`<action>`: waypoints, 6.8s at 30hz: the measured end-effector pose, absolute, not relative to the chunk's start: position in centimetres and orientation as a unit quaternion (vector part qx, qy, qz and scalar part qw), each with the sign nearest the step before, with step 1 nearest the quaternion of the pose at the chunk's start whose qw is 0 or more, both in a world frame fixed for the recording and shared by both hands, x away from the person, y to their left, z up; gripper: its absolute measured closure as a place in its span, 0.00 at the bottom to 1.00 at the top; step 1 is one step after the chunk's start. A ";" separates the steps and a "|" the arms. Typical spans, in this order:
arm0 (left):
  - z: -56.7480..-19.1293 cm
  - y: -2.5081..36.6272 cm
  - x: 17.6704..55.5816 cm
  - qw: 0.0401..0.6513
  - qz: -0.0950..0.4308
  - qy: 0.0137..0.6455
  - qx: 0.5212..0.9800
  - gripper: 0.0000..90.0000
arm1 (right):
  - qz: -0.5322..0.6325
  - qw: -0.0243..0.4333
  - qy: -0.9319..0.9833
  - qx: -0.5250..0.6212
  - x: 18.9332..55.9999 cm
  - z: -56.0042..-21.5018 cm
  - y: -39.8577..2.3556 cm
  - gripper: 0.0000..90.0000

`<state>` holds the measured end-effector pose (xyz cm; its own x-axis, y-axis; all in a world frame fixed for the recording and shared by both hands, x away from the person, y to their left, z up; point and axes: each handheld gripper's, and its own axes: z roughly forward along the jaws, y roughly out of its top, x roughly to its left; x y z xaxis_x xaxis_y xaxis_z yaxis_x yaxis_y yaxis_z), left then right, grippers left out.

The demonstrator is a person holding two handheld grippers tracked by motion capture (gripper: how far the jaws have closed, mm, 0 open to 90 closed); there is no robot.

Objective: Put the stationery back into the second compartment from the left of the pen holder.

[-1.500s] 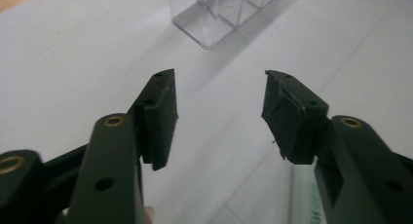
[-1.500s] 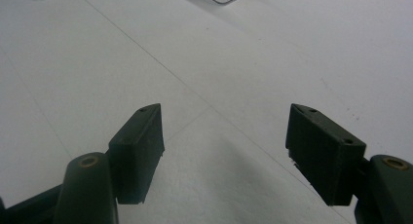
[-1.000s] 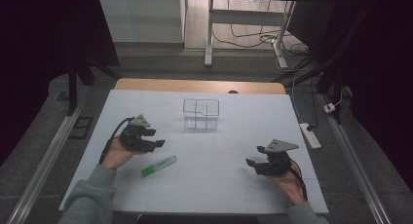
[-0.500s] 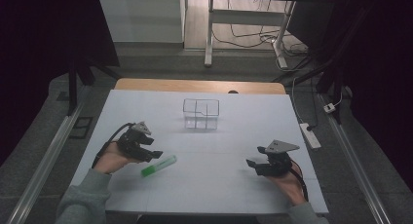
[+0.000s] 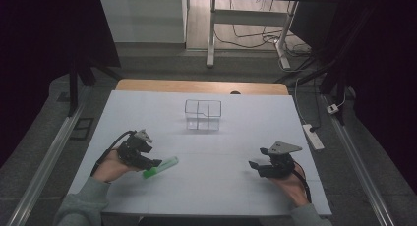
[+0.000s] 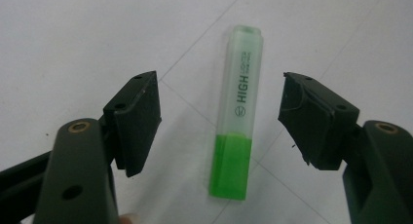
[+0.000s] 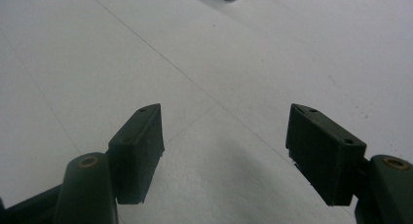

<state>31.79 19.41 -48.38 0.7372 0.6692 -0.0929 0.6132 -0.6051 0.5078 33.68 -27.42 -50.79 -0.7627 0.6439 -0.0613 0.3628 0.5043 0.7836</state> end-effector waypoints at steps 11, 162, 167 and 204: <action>-49.5 19.0 31.6 0.241 0.052 0.358 0.900 0.33 | 0.399 0.175 0.850 0.297 33.7 -50.9 -27.3 0.33; -48.1 7.7 32.6 0.247 0.075 0.143 0.956 0.74 | 0.357 0.096 0.925 0.086 35.1 -47.2 -13.6 0.40; -48.1 7.3 32.6 0.247 0.073 0.134 0.957 0.74 | 0.336 0.088 0.936 0.060 35.0 -47.8 -12.9 0.42; -47.3 10.5 33.3 0.343 0.081 0.226 0.908 0.42 | 0.331 0.108 0.937 0.028 34.8 -48.0 -12.9 0.72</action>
<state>33.34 10.45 -47.30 0.8843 0.4668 -0.0082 0.3558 -0.6626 0.6591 34.78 -12.91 -48.00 -0.9751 0.1248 -0.1835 -0.0180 0.7797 0.6259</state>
